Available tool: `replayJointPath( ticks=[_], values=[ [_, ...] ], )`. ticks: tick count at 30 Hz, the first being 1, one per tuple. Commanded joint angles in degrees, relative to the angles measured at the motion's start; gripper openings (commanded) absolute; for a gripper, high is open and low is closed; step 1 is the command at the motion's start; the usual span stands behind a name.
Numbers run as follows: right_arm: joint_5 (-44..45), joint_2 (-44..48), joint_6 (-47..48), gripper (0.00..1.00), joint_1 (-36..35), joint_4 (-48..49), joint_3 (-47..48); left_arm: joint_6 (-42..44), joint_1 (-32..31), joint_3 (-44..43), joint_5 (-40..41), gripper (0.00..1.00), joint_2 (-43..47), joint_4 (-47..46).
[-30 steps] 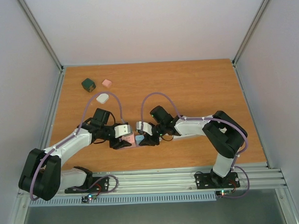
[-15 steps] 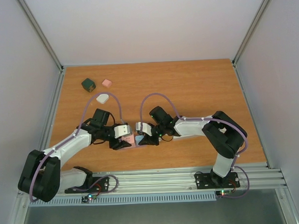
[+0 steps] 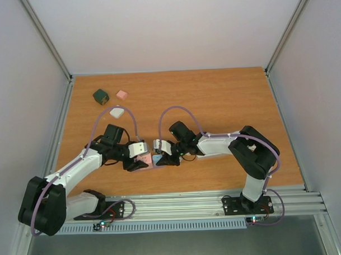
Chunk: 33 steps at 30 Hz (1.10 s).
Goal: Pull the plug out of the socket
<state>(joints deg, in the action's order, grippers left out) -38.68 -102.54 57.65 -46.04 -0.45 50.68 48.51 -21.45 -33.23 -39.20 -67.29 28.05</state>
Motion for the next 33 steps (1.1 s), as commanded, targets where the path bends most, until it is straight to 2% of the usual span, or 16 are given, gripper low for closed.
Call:
replayJointPath(
  ticks=[1, 6, 13, 17, 21, 23, 27, 33],
  values=[
    [8.21, -3.69, -1.7, 0.01, -0.32, -2.41, -0.26, -3.54, -0.43, -5.09, -11.71, 0.34, 1.29, -2.86],
    [8.37, -3.9, -1.66, 0.01, -0.36, -2.73, 0.15, -5.48, 0.04, -7.26, -16.38, 0.33, -1.26, 0.19],
    [8.65, -4.29, -2.37, 0.02, -0.36, -2.96, 0.86, -0.95, -0.17, -5.38, -11.32, 0.33, 3.68, -1.85],
    [9.08, -4.89, -3.25, 0.01, -0.36, -3.5, 1.77, 6.48, -0.67, -3.89, -8.33, 0.32, 4.7, 0.54],
    [9.85, -5.38, -3.91, 0.01, -0.36, -3.67, 2.47, 9.53, -0.78, -2.78, -6.71, 0.32, 5.54, 1.44],
    [10.17, -5.75, -4.11, 0.01, -0.36, -3.97, 2.94, 8.33, -0.78, -2.97, -7.15, 0.32, 5.88, 0.45],
    [11.42, -6.33, -4.12, 0.01, -0.77, -3.8, 3.2, -3.36, 0.03, -4.61, -11.92, 0.31, 4.01, -2.4],
    [12.11, -6.88, -4.05, 0.01, -1.11, -4.02, 3.53, -8.77, 3.72, -8.69, -20.09, 0.3, 0.31, -0.87]
  ],
)
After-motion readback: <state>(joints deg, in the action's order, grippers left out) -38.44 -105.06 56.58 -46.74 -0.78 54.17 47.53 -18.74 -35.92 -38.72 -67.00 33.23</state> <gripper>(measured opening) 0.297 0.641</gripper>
